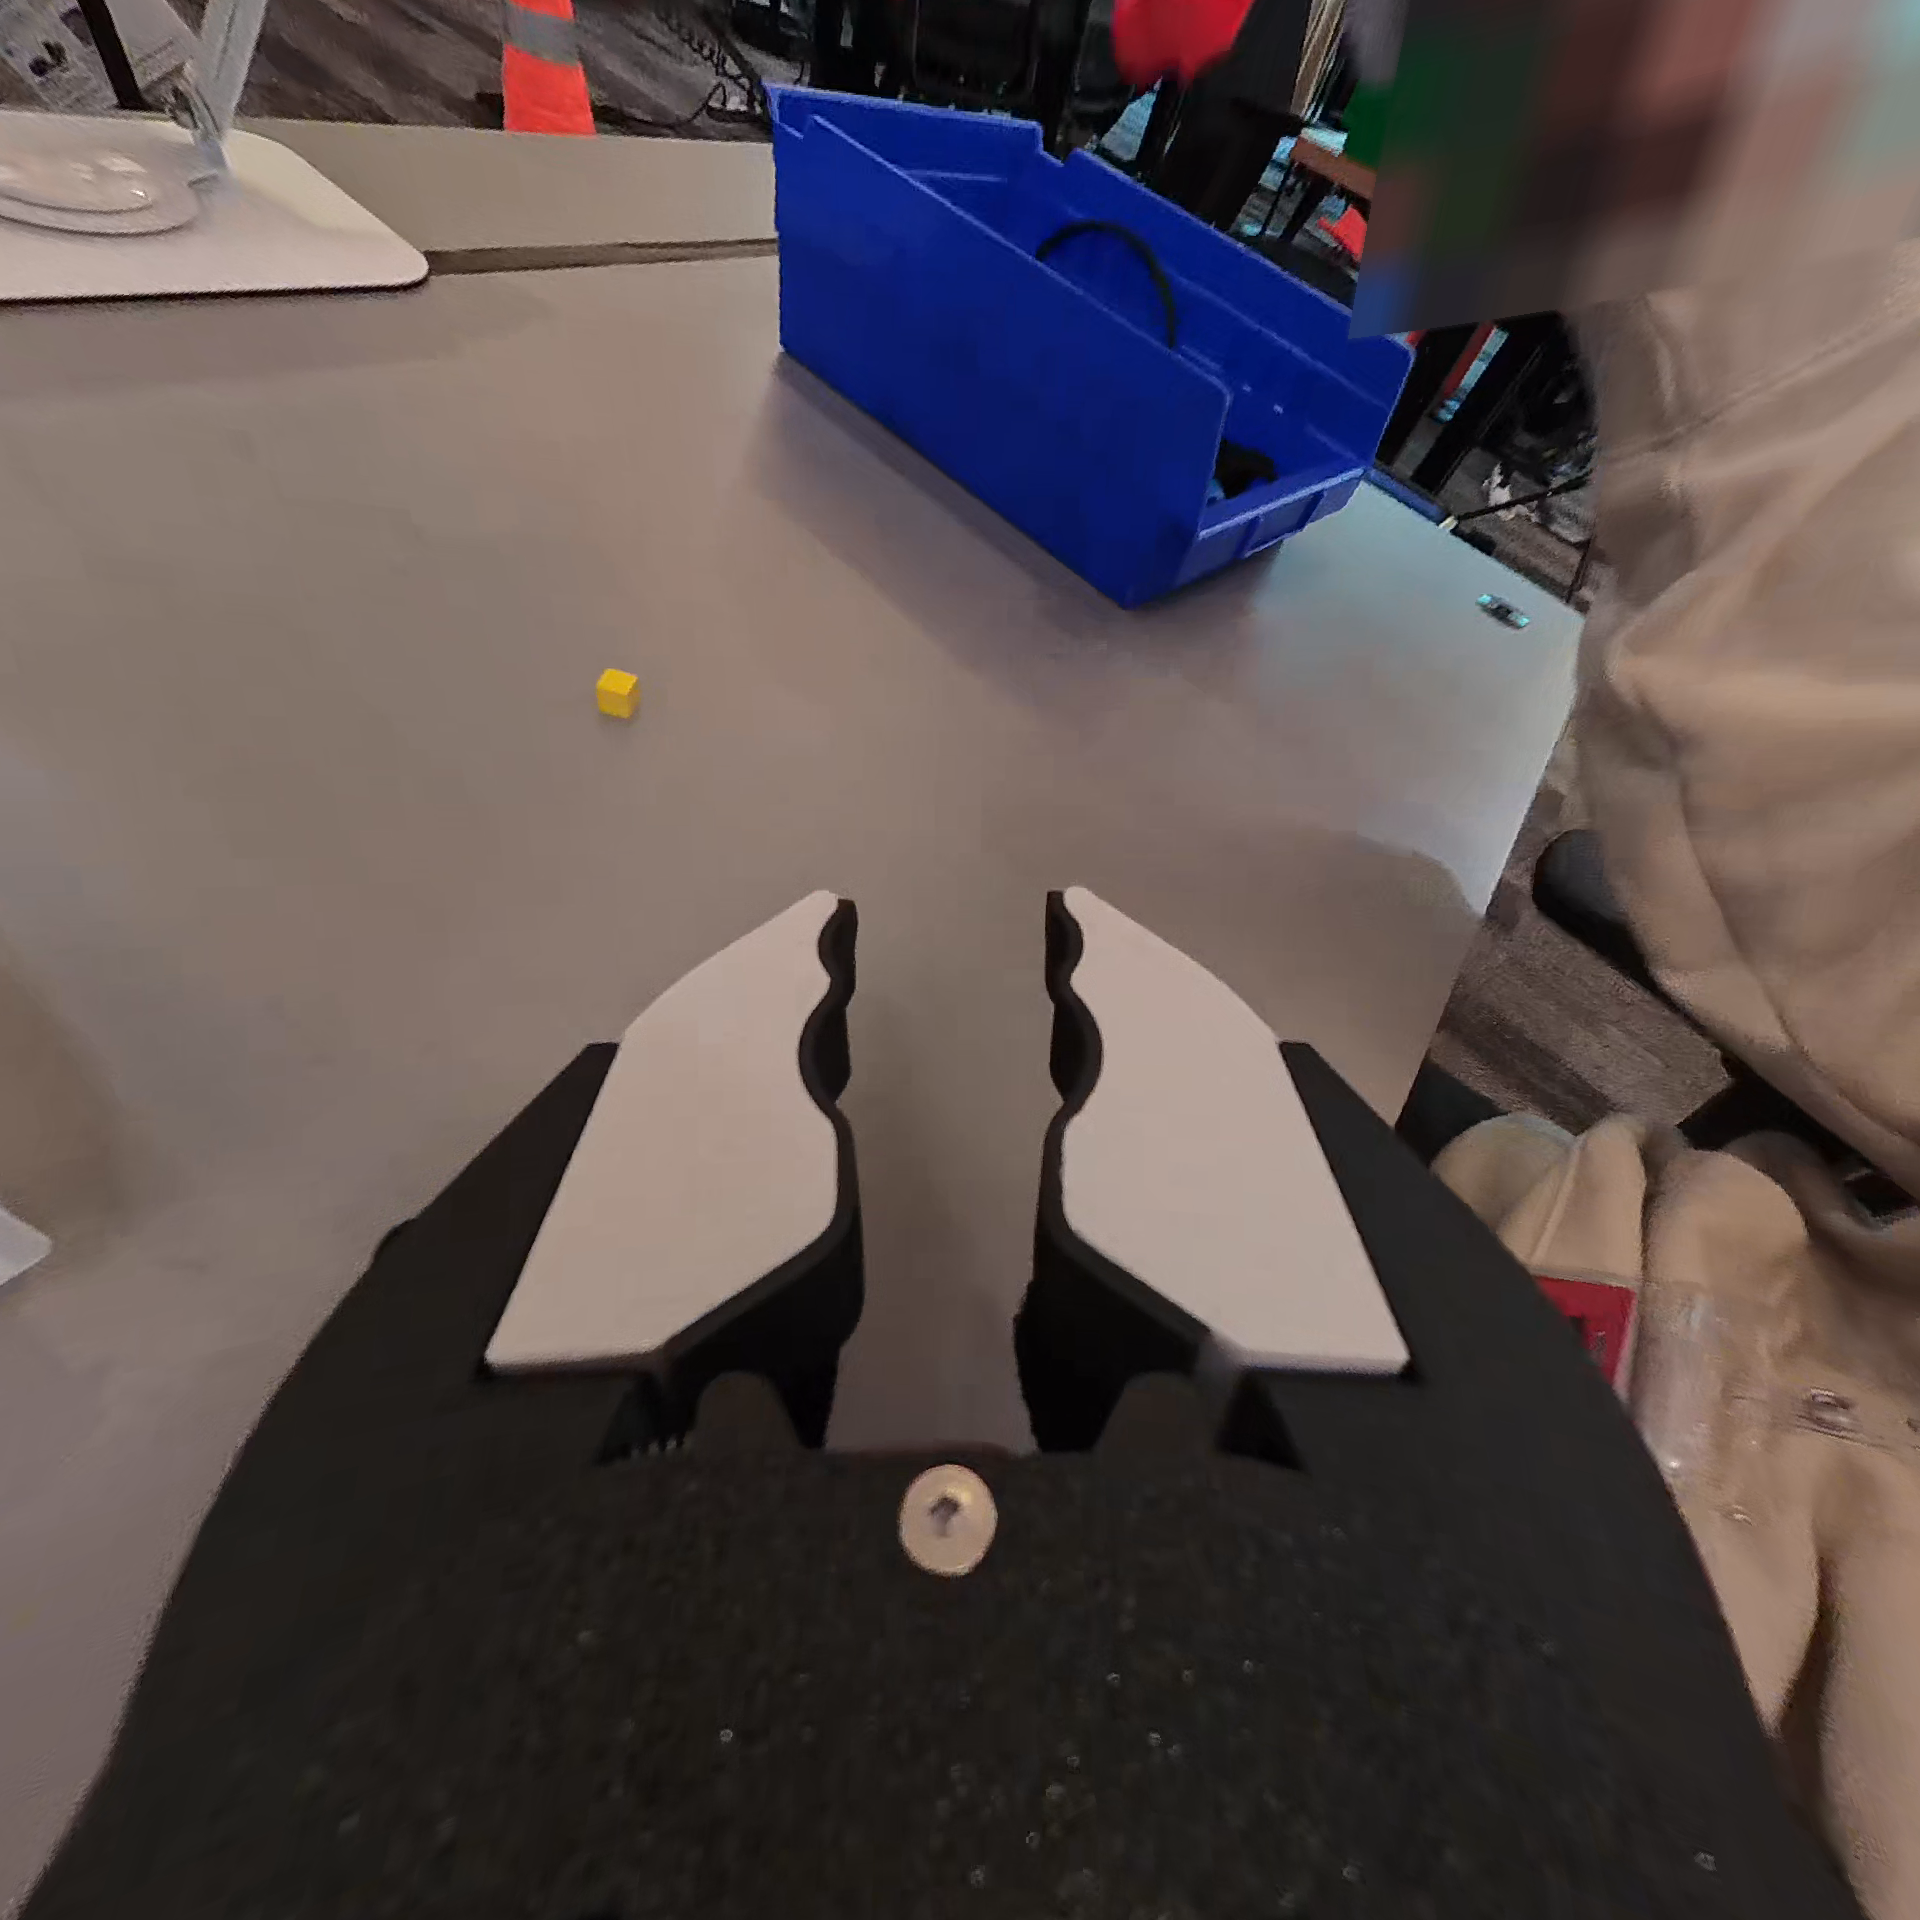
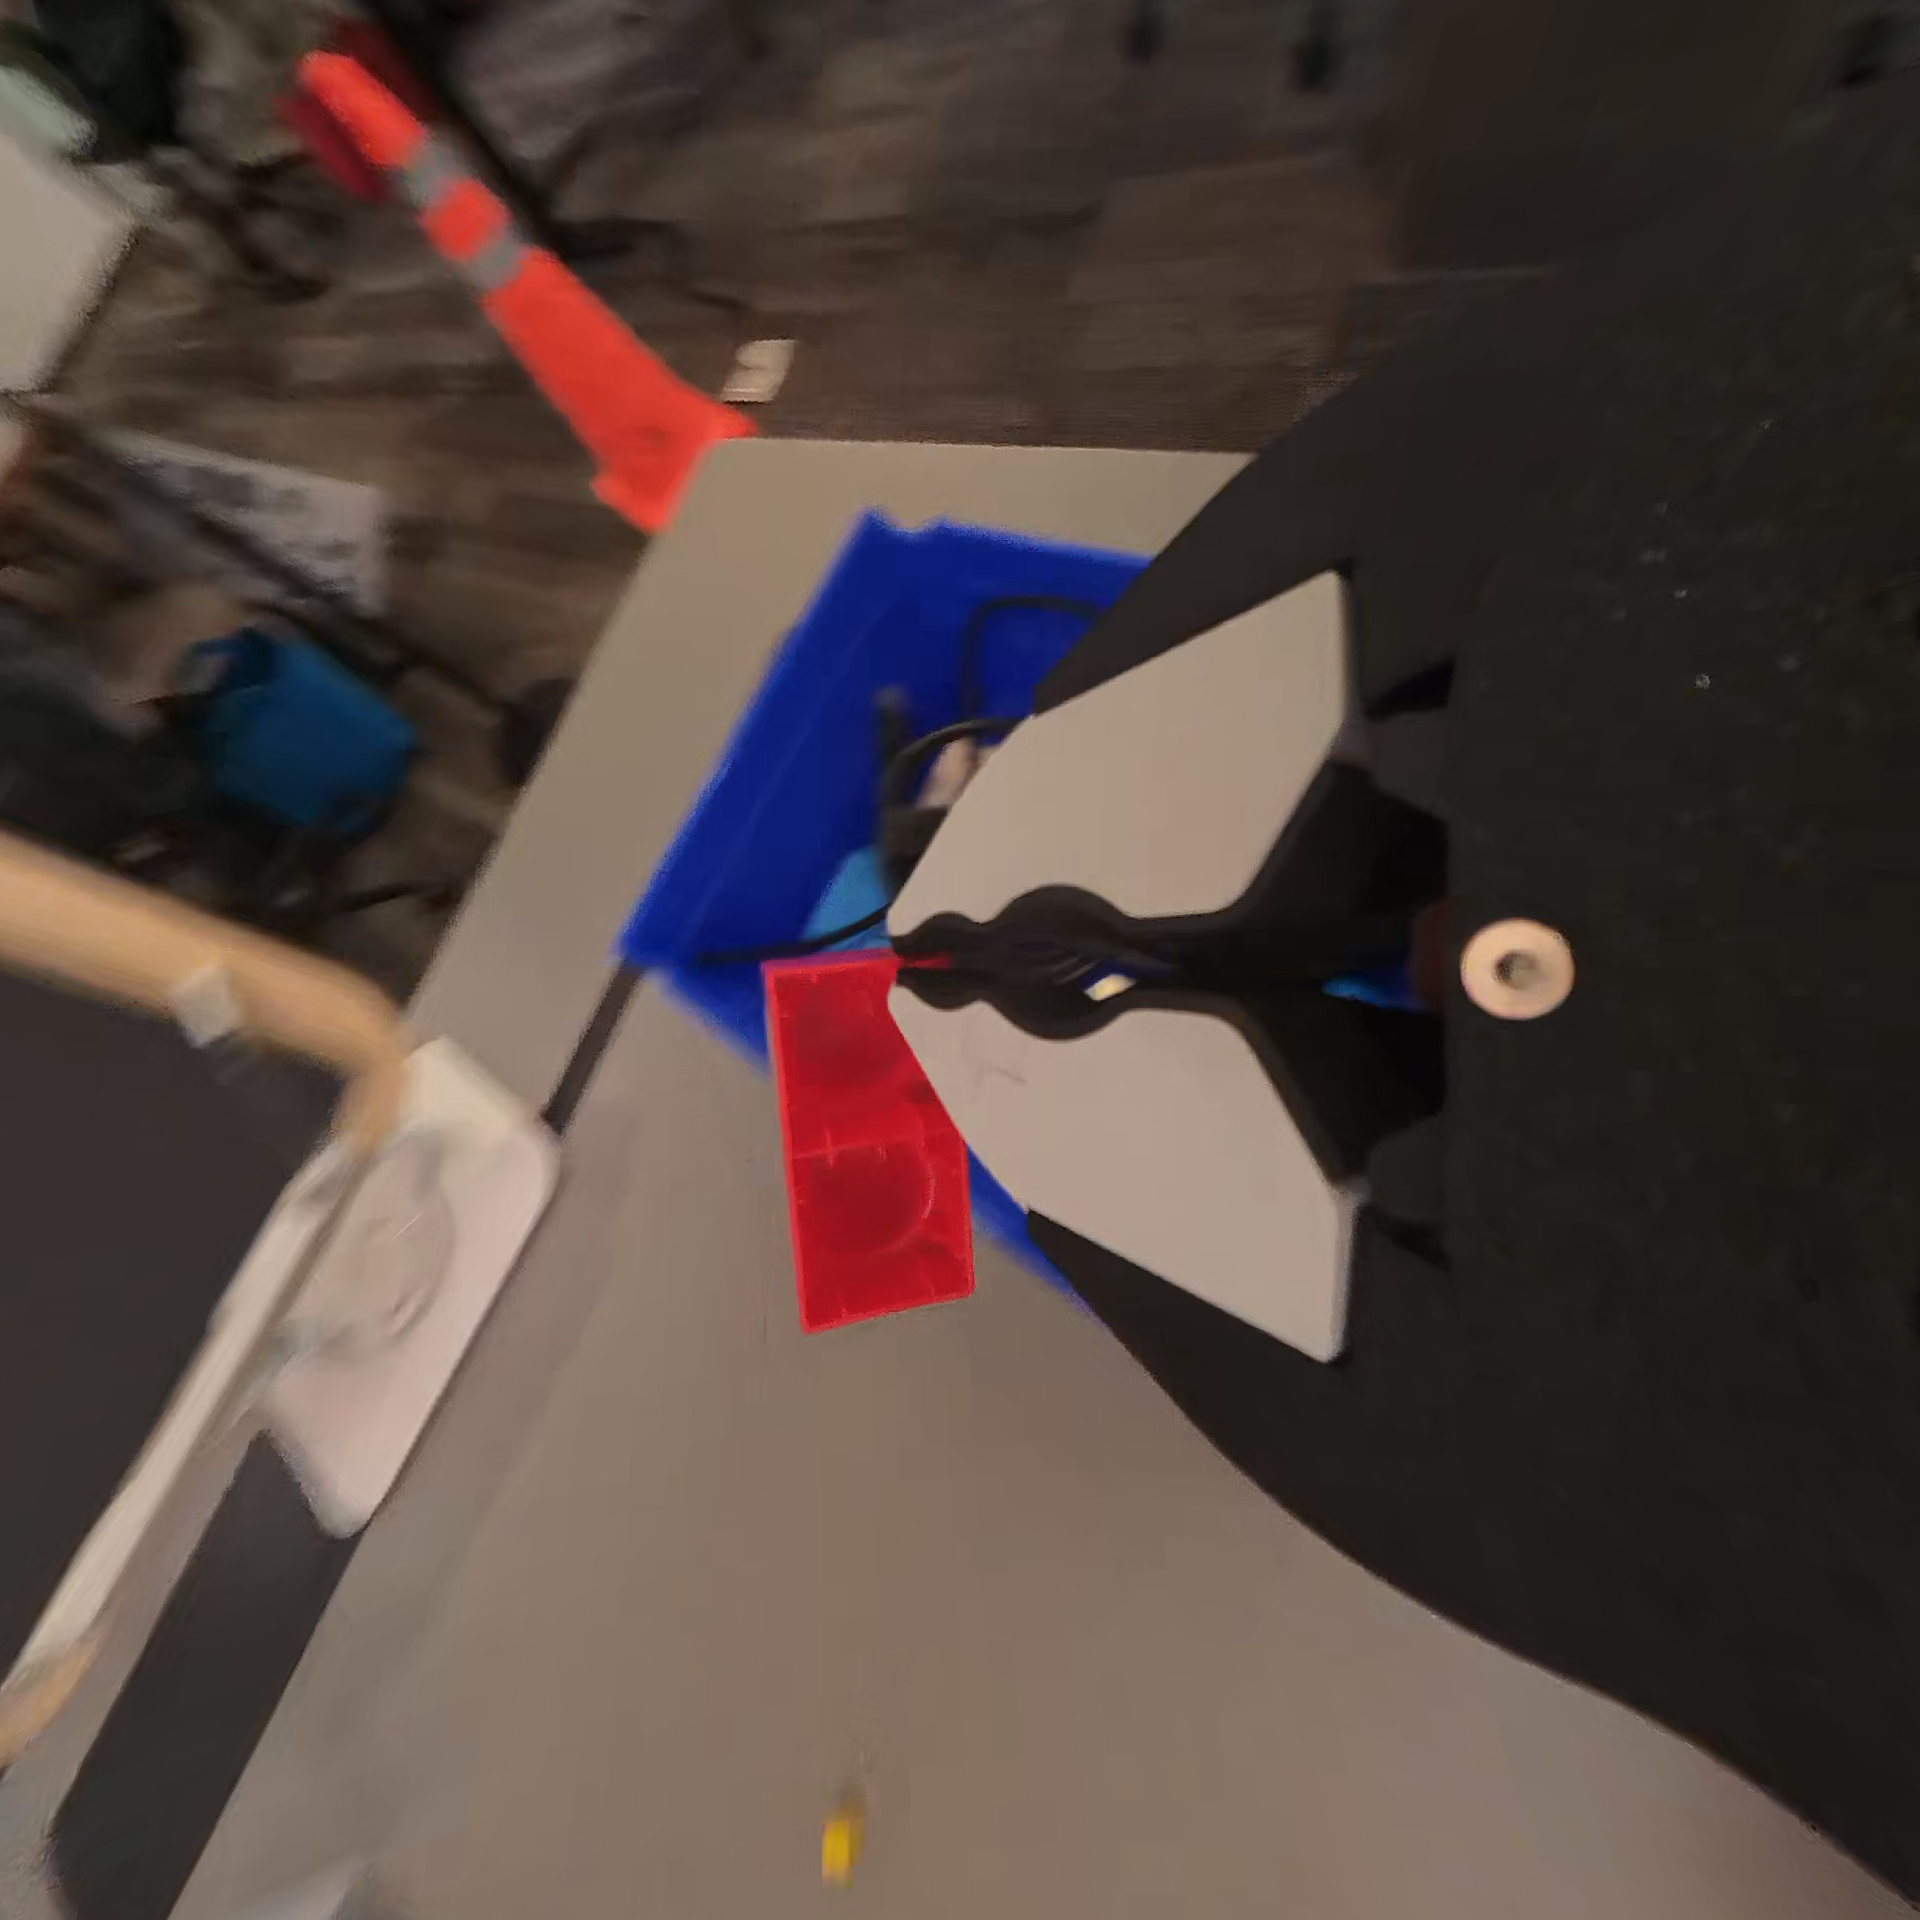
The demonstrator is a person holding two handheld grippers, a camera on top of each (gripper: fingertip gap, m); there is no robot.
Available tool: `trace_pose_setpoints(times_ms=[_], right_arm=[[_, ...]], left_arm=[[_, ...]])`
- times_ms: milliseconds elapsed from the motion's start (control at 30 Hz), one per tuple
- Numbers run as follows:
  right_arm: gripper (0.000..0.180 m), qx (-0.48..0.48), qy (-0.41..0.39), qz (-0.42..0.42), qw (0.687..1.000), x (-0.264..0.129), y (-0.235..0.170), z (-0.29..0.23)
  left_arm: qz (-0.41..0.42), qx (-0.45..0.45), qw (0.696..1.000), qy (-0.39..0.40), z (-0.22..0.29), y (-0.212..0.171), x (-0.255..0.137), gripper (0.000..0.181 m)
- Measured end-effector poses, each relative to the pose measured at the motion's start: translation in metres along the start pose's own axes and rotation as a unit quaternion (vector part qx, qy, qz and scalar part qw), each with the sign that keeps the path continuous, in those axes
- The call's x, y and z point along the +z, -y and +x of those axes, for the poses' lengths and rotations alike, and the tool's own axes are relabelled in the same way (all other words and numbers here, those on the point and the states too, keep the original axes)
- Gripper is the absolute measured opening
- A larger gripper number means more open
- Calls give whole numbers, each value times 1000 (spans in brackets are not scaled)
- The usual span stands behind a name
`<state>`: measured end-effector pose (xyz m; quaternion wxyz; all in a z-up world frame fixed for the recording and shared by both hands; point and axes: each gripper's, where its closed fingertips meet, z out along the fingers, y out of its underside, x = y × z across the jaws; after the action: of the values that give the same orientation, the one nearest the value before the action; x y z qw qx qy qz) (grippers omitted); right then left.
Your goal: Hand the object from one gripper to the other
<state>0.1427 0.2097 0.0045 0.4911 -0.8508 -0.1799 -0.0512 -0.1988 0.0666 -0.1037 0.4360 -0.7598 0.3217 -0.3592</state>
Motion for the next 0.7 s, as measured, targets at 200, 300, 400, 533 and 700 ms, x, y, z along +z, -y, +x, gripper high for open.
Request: trace_pose_setpoints(times_ms=[200, 300, 400, 533, 700], right_arm=[[6, 41, 0, -139, 989, 69, -102, 11], [6, 43, 11, -175, 983, 87, -120, 0], [6, 39, 9, -220, 975, 96, -135, -6], [19, 59, -1, -216, 975, 96, -132, -2], [35, 35, -24, -128, 991, 55, -73, 13]], left_arm=[[-2, -20, 999, -26, 4, 1, 8, 34], [-1, -15, 1000, -27, 6, 1, 9, 34], [-16, -7, 1000, -11, 2, -5, 10, 34], [-19, -2, 1000, 12, -6, -7, 6, 34], [-24, 6, 999, 37, -15, -9, 3, 34]])
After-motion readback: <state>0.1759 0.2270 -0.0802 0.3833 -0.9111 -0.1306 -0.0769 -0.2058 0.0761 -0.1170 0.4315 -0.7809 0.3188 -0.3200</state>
